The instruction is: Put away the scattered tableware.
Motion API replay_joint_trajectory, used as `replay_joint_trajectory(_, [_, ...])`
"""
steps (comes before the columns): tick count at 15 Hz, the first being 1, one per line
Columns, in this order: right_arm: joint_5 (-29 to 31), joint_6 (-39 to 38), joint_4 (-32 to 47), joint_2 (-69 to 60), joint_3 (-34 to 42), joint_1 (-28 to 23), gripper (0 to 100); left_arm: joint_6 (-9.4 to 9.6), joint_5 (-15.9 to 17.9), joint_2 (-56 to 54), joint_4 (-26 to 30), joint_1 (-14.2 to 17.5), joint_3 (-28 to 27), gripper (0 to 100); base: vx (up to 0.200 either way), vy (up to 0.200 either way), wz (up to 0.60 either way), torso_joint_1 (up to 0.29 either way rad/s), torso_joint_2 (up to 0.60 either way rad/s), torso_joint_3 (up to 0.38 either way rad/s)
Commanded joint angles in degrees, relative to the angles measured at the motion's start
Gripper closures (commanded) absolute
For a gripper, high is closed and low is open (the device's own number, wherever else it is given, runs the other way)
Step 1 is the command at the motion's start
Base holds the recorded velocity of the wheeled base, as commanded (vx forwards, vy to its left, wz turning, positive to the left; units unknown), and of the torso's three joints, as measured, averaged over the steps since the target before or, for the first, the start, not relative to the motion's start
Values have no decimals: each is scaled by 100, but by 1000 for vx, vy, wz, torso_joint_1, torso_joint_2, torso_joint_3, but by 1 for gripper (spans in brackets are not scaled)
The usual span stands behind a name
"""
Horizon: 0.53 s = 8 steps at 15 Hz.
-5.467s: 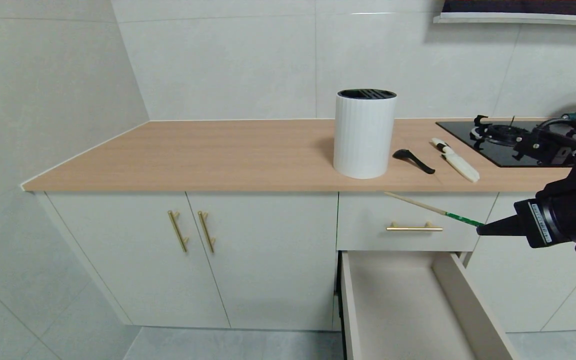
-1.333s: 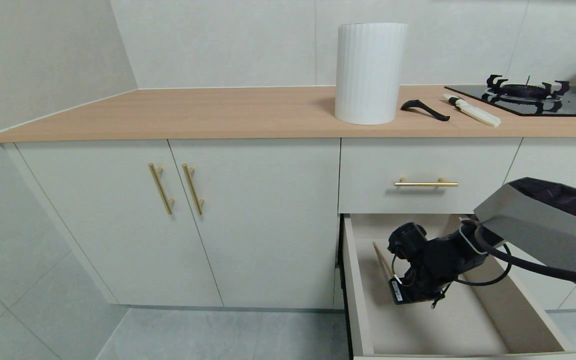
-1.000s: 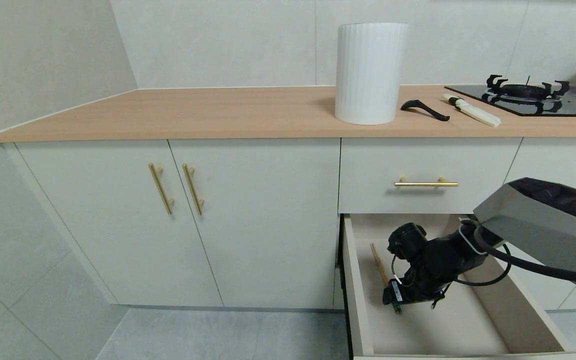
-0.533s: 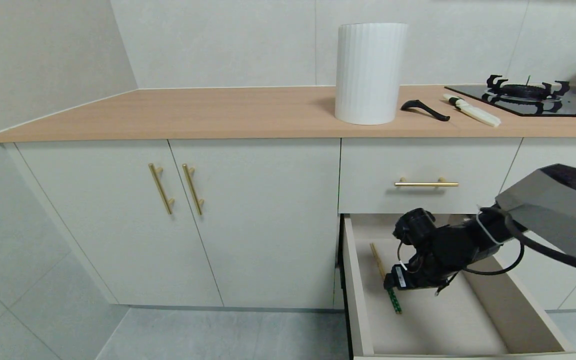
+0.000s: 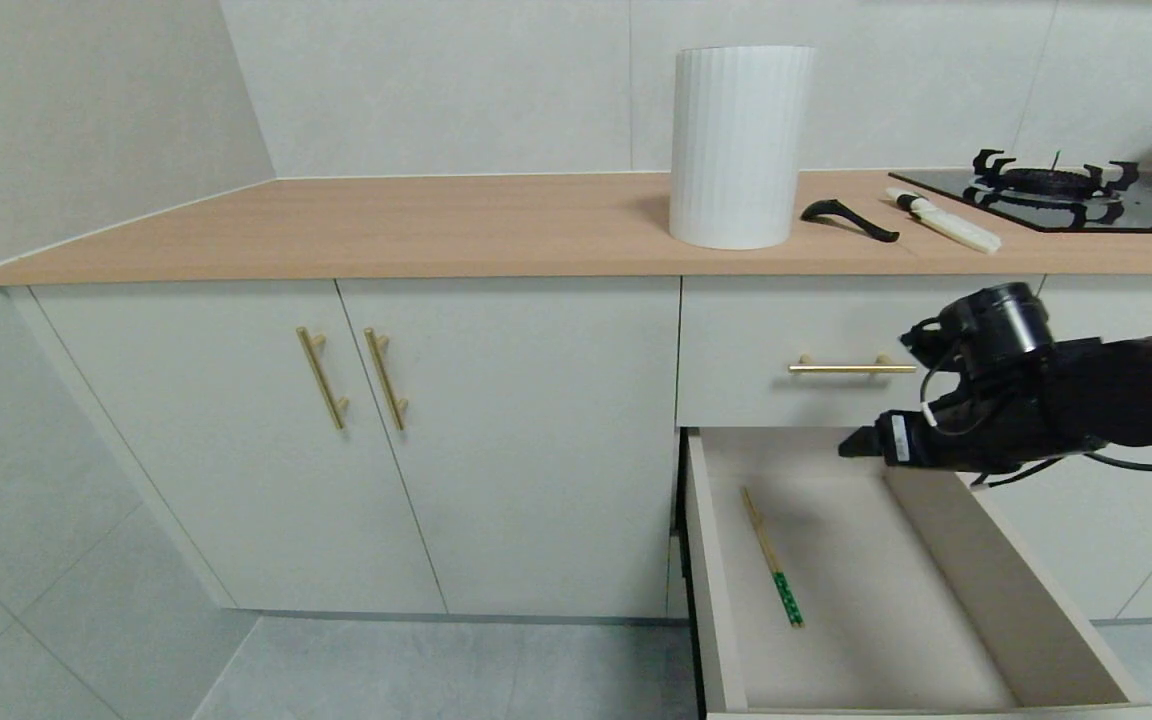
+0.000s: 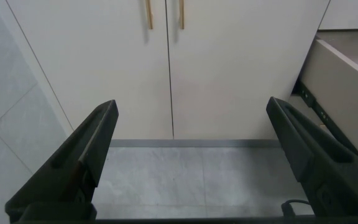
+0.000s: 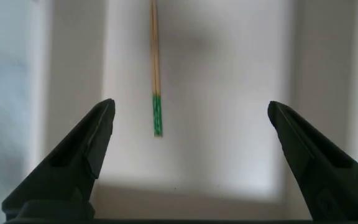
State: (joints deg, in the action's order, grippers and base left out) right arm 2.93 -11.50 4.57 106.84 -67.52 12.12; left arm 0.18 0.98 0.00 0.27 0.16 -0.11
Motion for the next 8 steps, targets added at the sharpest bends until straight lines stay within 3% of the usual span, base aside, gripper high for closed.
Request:
replay_joint_trajectory(1, [-126, 60, -44, -1042, 196, -131, 0, -1, -1, 0, 0, 2, 2, 0, 0, 0, 0, 0, 0, 0])
replay_joint_trajectory(8, [-99, 148, -70, -1288, 380, 89, 0, -1, -1, 0, 0, 2, 2, 0, 0, 0, 0, 2, -15, -6])
